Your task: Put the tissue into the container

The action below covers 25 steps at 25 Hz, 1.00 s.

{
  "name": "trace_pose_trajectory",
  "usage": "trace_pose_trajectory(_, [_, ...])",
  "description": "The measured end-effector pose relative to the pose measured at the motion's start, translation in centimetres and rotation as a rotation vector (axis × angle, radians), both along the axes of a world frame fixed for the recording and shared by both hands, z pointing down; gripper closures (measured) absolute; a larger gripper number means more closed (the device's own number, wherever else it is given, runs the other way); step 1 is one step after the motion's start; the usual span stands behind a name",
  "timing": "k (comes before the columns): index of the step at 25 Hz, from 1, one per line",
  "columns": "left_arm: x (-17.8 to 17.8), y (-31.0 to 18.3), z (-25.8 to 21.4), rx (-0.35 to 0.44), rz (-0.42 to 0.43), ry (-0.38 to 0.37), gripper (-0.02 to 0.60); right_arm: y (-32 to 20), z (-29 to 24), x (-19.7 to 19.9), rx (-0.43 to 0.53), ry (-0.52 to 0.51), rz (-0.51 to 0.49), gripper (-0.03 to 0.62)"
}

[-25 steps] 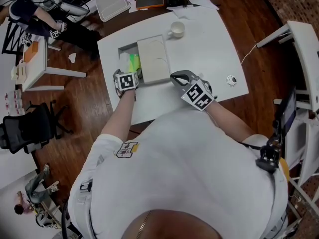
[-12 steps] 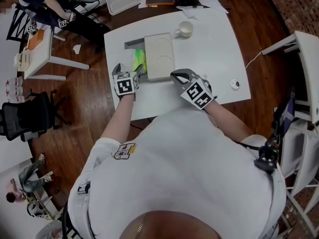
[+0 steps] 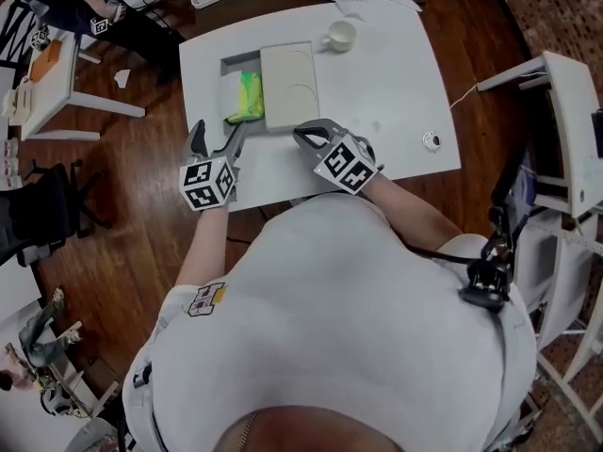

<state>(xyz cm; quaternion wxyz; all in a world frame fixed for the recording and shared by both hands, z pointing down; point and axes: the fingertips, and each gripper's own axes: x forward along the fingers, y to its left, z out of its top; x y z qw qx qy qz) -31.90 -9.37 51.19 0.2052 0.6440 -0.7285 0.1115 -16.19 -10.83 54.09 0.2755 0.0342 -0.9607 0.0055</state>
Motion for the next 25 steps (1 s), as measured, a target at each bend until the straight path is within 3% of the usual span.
trace_pose_trajectory(7, [5.4,6.7,6.0,-0.073,0.083,0.133,0.375,4.4,1.9,-1.0,-0.028,0.062,-0.064,0.594])
trace_pose_trajectory(11, [7.5,9.8,8.5,-0.101,0.092,0.167,0.580,6.3,3.4,-0.9,-0.053,0.080,-0.097,0.594])
trace_pose_trajectory(15, [9.7,12.5,9.9,-0.139,0.082,0.181,0.580,8.5,5.1,-0.2,-0.100,0.094,-0.149,0.594])
trace_pose_trajectory(25, [15.2,17.9,10.5,-0.233,-0.037,0.177,0.580,12.5,7.1,2.8,-0.131,0.126,-0.299,0.594])
